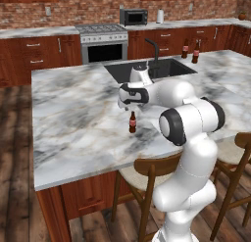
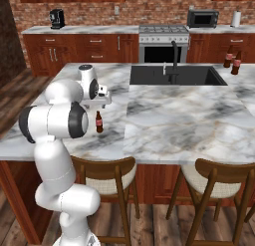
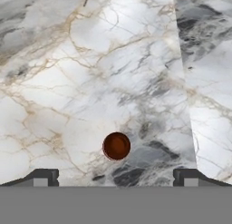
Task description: Place the large bottle from the dining counter next to the other large bottle outside the sink, and place the small bottle from the dining counter next to the other small bottle inside the sink.
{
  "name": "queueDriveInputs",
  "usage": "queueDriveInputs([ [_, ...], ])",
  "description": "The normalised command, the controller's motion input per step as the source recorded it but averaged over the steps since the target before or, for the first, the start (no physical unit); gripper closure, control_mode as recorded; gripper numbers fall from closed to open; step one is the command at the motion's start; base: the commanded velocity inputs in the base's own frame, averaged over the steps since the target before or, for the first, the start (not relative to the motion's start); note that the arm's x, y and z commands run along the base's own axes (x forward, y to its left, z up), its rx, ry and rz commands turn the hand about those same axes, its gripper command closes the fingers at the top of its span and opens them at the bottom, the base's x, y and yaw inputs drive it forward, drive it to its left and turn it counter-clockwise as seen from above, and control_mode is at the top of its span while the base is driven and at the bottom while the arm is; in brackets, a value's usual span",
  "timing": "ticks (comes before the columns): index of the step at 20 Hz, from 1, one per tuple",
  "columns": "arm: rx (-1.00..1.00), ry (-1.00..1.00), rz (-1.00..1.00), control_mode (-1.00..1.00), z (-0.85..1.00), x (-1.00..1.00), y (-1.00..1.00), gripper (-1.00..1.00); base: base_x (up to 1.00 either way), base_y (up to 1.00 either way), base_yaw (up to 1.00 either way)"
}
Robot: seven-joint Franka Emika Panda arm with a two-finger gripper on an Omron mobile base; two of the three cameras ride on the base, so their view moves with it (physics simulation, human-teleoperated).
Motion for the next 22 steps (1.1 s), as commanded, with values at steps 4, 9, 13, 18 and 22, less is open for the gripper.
queueDriveInputs([
  [4, 0.0, 0.0, 0.0, -1.0, 0.0, 0.0, 0.0, -1.0, 0.0, 0.0, 0.0],
  [9, 0.0, 0.0, 0.0, -1.0, -0.19, 0.0, 0.0, -1.0, 0.0, 0.0, 0.0],
  [13, 0.0, 0.0, 0.0, -1.0, -0.22, 0.0, 0.0, -1.0, 0.0, 0.0, 0.0],
  [18, 0.0, 0.0, 0.0, -1.0, -0.01, 0.18, 0.0, -1.0, 0.0, 0.0, 0.0],
  [22, 0.0, 0.0, 0.0, -1.0, -0.03, 0.21, 0.0, -1.0, 0.0, 0.0, 0.0],
])
